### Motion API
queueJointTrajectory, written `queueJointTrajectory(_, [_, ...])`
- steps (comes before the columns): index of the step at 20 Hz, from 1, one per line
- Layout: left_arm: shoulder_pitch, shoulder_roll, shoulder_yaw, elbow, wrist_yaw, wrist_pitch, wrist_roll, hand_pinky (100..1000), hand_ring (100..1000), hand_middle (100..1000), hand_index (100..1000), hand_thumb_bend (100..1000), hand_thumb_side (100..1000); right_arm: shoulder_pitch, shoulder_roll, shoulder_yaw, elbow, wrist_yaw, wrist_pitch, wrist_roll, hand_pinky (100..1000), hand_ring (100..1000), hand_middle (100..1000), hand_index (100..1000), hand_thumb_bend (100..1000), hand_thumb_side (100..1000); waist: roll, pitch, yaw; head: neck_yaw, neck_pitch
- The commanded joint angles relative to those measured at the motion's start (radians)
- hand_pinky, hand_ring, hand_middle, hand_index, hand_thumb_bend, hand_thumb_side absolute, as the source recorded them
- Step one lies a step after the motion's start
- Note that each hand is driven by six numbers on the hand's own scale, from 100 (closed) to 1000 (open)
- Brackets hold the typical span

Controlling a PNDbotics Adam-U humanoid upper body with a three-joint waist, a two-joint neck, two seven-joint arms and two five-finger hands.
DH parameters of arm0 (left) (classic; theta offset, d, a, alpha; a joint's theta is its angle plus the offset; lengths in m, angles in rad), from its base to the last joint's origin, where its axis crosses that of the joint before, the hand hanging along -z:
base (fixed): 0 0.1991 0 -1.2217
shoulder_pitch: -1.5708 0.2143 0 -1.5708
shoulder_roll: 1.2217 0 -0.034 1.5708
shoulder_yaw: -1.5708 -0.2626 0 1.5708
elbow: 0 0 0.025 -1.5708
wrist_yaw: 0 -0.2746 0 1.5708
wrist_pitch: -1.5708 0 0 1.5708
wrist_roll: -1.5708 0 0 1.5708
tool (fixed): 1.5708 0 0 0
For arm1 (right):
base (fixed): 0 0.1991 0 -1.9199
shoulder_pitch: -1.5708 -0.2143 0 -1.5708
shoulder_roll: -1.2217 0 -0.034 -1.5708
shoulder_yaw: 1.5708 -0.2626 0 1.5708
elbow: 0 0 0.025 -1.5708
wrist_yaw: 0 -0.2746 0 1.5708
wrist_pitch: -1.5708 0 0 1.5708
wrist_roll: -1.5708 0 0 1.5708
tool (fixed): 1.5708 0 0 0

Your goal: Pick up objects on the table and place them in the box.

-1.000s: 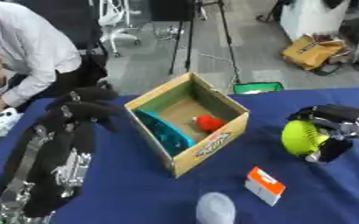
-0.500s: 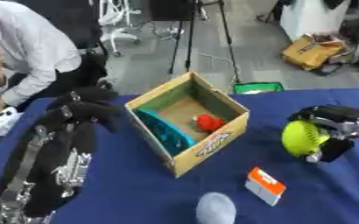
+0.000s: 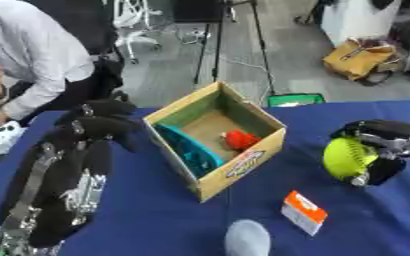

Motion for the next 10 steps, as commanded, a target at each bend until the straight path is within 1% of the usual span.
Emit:
queueJointTrajectory(1, [-0.013, 0.009, -0.001, -0.015, 0.000, 0.002, 0.001, 529, 699, 750, 721, 100, 532, -0.026, -0.037, -0.007, -0.026, -0.011, 0.003, -0.014, 447, 440, 484, 599, 257, 222, -0.006, -0.015, 0.002, 0.003, -0.012])
queueJointTrajectory(10, [-0.012, 0.010, -0.002, -0.015, 0.000, 0.003, -0.001, 526, 700, 751, 721, 100, 532, -0.041, -0.049, -0.009, -0.048, -0.034, 0.013, -0.025, 434, 412, 448, 545, 199, 230, -0.008, -0.017, -0.001, 0.005, -0.010])
